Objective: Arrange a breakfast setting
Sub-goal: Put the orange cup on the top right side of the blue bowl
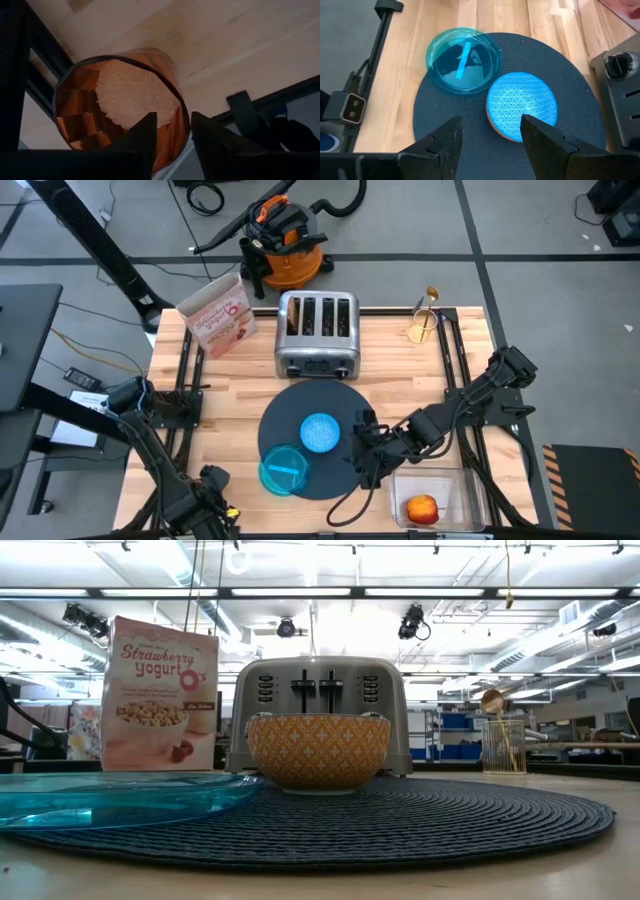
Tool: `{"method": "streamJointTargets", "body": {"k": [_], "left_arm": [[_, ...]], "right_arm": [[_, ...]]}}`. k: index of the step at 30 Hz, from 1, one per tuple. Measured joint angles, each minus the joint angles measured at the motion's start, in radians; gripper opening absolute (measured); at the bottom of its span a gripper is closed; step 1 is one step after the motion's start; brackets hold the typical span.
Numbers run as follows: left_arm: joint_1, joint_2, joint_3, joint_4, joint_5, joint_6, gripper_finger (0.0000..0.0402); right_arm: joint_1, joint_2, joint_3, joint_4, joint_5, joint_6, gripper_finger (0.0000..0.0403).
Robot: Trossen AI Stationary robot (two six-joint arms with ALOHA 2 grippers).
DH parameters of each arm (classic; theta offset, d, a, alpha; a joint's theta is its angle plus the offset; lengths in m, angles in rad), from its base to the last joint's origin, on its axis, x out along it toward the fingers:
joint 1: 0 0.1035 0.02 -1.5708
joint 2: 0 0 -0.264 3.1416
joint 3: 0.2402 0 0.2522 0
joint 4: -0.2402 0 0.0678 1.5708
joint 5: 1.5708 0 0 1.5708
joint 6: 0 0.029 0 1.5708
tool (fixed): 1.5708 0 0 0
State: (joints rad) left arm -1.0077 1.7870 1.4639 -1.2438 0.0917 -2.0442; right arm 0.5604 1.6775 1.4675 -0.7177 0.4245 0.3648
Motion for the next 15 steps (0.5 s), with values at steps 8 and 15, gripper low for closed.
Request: {"method": "streamJointTargets", "body": {"k": [8, 15], "left_arm": [[0.0, 0.0, 0.0, 0.006, -0.026, 0.002, 0.0094], [0.001, 0.008, 0.0, 0.006, -0.049, 0.014, 0.0115]], "right_arm": [[-0.019, 0.0, 0.0, 0.0, -0.003, -0.002, 0.0206], [-0.022, -0.001, 0.0, 0.0, -0.007, -0.009, 0.0205]]}}
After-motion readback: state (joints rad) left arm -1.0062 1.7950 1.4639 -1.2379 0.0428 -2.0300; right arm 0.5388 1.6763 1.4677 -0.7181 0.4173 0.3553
